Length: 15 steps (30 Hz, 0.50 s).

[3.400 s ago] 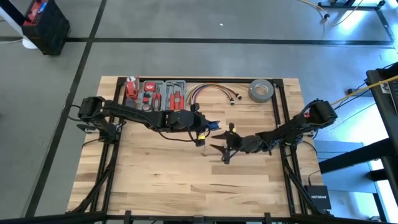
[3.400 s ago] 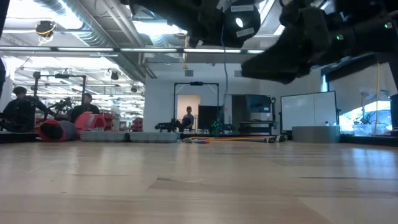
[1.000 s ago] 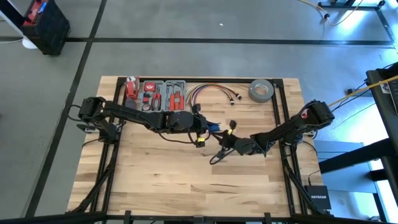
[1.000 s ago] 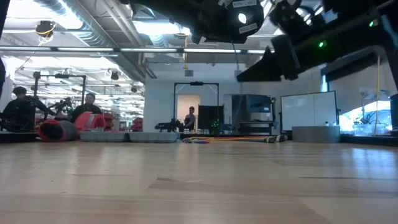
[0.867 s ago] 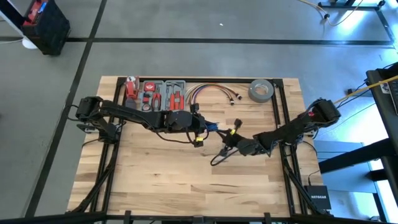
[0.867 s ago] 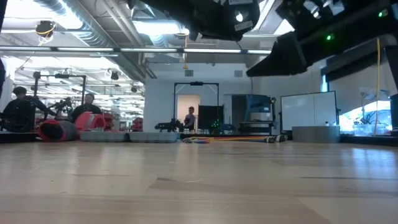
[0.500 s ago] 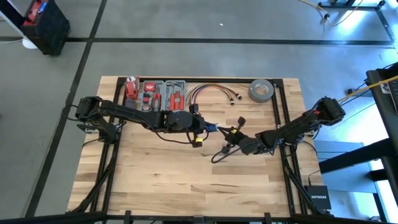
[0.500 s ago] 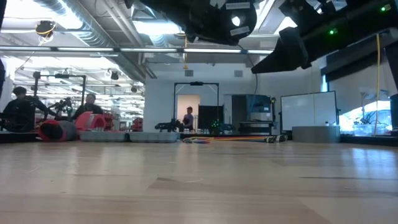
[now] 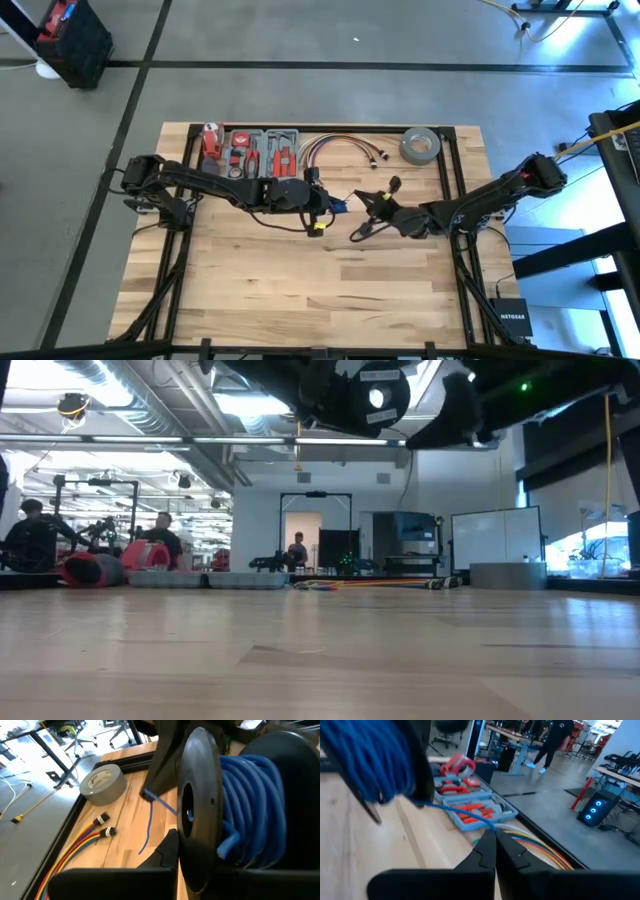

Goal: Coil cords
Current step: Coil the blue wire onto the black spool

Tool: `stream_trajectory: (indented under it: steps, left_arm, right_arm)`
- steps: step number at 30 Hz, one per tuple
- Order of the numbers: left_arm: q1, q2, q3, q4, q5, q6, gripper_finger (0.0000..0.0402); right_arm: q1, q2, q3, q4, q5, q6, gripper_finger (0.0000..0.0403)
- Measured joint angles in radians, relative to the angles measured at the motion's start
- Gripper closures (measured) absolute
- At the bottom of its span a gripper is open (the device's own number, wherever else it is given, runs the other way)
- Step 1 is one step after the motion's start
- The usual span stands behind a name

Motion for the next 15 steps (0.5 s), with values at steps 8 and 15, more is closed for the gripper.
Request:
stream_trajectory:
  steps: [8, 15]
  left_arm:
    - [0.000, 0.000, 0.000, -0.001, 0.000, 0.005, 0.0402]
    - [0.005, 0.000, 0.000, -0.034, 0.000, 0.002, 0.0402]
  right_arm:
    - [0.000, -0.048, 0.000, 0.018, -0.027, 0.002, 0.0403]
    - [0.040, -0.071, 0.068, -0.070, -0.078, 0.025, 0.0403]
